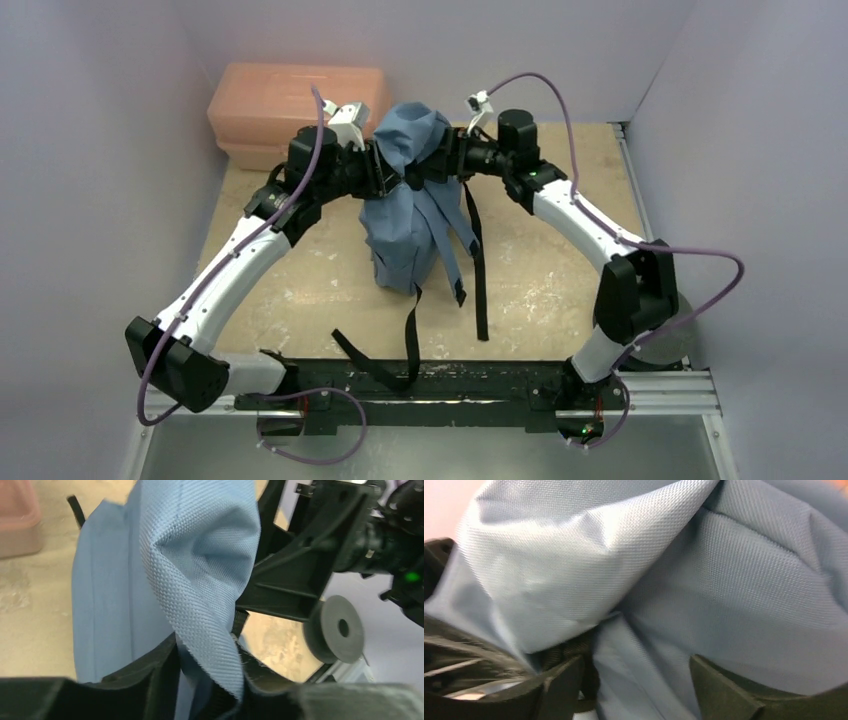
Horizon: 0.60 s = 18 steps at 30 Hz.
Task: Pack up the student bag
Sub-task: Adjust the student bag at the center of the board.
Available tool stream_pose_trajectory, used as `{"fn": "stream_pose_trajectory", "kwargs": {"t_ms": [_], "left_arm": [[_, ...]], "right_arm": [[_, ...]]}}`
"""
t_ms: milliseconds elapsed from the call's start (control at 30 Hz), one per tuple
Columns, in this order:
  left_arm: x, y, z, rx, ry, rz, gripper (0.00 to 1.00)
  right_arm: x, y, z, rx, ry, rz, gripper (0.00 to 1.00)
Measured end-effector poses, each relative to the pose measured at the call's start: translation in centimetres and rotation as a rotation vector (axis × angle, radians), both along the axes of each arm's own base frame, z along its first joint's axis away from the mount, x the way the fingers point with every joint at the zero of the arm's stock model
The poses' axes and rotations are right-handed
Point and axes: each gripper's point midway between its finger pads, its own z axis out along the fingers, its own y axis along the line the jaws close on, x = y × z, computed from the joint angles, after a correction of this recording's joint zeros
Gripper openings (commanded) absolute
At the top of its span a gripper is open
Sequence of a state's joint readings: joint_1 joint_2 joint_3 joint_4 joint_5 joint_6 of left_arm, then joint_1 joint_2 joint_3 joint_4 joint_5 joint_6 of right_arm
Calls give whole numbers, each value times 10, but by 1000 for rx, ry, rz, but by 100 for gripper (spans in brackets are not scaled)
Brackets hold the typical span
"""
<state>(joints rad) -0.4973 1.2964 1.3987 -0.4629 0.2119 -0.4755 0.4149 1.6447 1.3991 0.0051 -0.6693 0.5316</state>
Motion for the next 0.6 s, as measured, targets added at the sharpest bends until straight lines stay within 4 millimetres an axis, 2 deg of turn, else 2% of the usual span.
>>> {"fn": "stream_pose_trajectory", "kwargs": {"t_ms": [33, 100, 167, 233, 300, 367, 400, 500, 533, 600], "left_arm": [[5, 0, -17, -2, 23, 10, 22], [10, 8, -39, -2, 52, 44, 20], [9, 16, -50, 5, 66, 70, 20], [8, 17, -50, 5, 66, 70, 20], [6, 15, -37, -4, 58, 55, 20], [4, 13, -16, -23, 36, 38, 23], [1, 12, -3, -35, 20, 28, 30], [-12, 16, 23, -55, -15, 21, 58], [-17, 18, 31, -63, -32, 20, 63], [-30, 23, 47, -85, -68, 14, 67]], "right_arm": [[0, 7, -6, 0, 5, 12, 64], [1, 19, -25, 13, 29, 25, 61], [3, 22, -37, 25, 54, 22, 62], [4, 22, -37, 27, 62, 14, 63], [4, 22, -28, 14, 72, 7, 61], [5, 26, -8, 5, 76, 14, 60], [6, 28, 8, 7, 66, 21, 61], [5, 32, 52, 21, 15, 29, 74], [3, 31, 61, 24, -2, 25, 77], [-3, 27, 68, 23, -13, 10, 82]]}}
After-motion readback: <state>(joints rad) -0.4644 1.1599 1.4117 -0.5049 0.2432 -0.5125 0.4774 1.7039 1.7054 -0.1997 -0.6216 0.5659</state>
